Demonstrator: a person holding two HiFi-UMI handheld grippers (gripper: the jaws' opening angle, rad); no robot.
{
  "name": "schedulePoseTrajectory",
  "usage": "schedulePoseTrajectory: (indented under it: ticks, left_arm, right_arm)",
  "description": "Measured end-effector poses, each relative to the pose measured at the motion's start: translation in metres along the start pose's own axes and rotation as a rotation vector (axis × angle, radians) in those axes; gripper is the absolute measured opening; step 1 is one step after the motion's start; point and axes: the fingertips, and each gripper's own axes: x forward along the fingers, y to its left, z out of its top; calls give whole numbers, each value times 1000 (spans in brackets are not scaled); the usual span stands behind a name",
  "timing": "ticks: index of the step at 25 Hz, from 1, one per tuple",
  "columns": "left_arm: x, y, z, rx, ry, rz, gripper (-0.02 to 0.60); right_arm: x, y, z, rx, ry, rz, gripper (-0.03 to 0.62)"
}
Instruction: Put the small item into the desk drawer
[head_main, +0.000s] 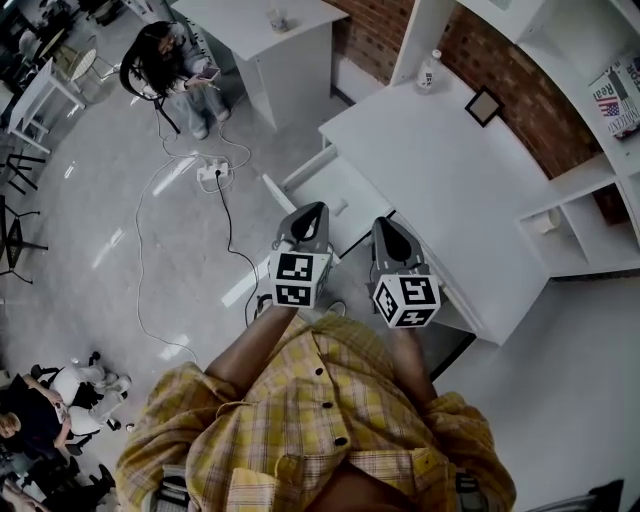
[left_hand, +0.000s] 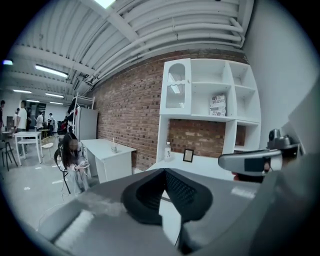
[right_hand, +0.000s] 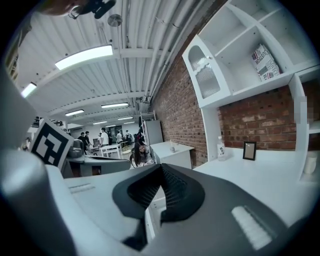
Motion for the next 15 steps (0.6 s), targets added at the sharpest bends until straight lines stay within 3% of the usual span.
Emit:
schedulePoseTrajectory:
  ticks: [8, 15]
  left_arm:
    - [-18, -6, 13, -6, -69, -15, 3]
    - [-21, -11, 21, 11, -82, -16, 3]
  right_arm:
    - [-11, -3, 12, -13, -47, -14, -5]
    - [-16, -7, 20, -14, -74, -12, -5]
